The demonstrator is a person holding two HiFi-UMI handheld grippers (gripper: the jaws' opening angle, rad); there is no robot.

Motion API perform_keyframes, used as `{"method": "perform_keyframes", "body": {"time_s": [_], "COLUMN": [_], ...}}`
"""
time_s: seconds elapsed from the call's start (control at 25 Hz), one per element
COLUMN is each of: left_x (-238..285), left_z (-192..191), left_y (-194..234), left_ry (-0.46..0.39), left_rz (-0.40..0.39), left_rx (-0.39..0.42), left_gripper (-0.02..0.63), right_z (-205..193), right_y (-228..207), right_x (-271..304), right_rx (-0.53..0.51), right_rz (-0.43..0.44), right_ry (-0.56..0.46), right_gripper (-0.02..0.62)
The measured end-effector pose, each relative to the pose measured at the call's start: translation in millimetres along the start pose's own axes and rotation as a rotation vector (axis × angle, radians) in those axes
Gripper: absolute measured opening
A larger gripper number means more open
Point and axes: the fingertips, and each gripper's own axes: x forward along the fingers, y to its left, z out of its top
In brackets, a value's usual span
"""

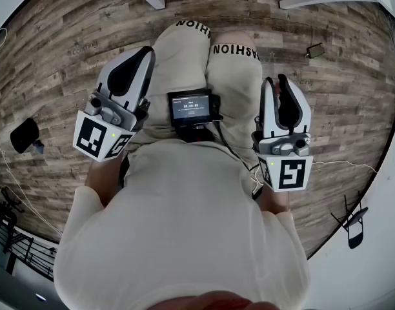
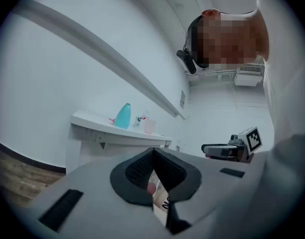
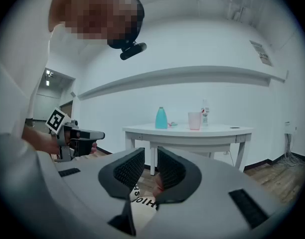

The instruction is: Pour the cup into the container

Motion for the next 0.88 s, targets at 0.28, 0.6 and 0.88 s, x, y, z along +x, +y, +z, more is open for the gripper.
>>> {"method": "perform_keyframes", "body": {"time_s": [0.28, 0.6, 0.88], "left_x": [-6, -31, -44], "left_z": [0, 13, 30], "left_y": [-13, -47, -44], "left_ry": [0.002, -0.029, -0.079], "left_rz": [0.005, 0.015, 0.033], "left_rx": [0.001, 0.049, 0.064], "left_gripper": [0.014, 0.014, 0.015], "right_z": [1, 20, 40], "right_y": [13, 18, 7], "right_x": [-5, -37, -33], "right_rx": [-0.002, 0.016, 0.056], "right_rz": [0.012, 0.004, 0.033], "right_ry": [0.003, -0.037, -0.048], "right_gripper": [0.086, 0.095, 0.149]}}
